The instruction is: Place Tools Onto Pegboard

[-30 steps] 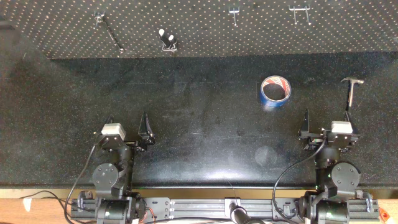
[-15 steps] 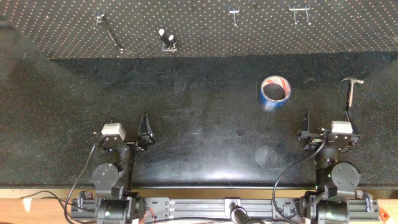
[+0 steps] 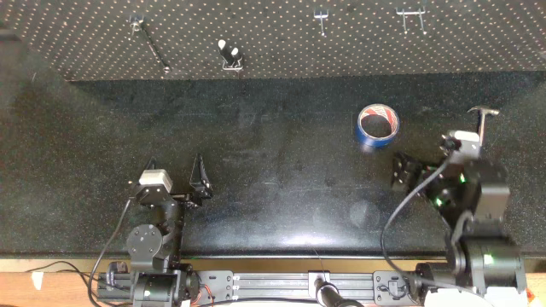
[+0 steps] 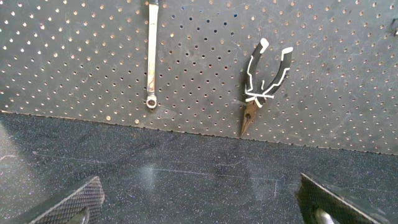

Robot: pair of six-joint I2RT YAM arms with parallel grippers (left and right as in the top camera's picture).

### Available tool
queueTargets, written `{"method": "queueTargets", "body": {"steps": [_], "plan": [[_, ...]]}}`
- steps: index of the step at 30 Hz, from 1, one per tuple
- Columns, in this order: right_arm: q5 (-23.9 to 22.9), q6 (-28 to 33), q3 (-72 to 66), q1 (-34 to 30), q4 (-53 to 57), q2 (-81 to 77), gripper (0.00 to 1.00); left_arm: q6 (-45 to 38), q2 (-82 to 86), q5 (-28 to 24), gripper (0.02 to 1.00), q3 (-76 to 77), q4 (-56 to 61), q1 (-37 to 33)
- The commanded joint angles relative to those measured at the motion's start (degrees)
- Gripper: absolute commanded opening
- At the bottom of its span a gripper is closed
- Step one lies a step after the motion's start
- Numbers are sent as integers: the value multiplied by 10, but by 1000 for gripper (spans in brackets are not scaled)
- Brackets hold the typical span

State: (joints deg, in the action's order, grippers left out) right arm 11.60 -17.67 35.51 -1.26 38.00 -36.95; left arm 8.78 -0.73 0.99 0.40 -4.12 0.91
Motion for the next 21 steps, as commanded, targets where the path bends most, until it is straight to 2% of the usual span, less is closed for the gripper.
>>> {"method": "queueTargets", "body": {"steps": [1, 5, 8, 12, 15, 21], "plan": [[15, -22, 84, 59, 31, -113, 976, -9, 5, -6, 996, -1, -4, -2], [0, -34, 159, 101, 79, -236, 976, -9, 5, -6, 996, -1, -4, -2], [-43, -51, 226, 139, 121, -353, 976, -9, 5, -6, 996, -1, -4, -2], [-65, -61, 296, 173, 128, -462, 976, -9, 5, -6, 996, -1, -4, -2], [-108, -71, 365, 188, 168, -548, 976, -9, 5, -6, 996, -1, -4, -2], [-105, -80, 507, 185, 266, -677, 976, -9, 5, -6, 996, -1, -4, -2]]}}
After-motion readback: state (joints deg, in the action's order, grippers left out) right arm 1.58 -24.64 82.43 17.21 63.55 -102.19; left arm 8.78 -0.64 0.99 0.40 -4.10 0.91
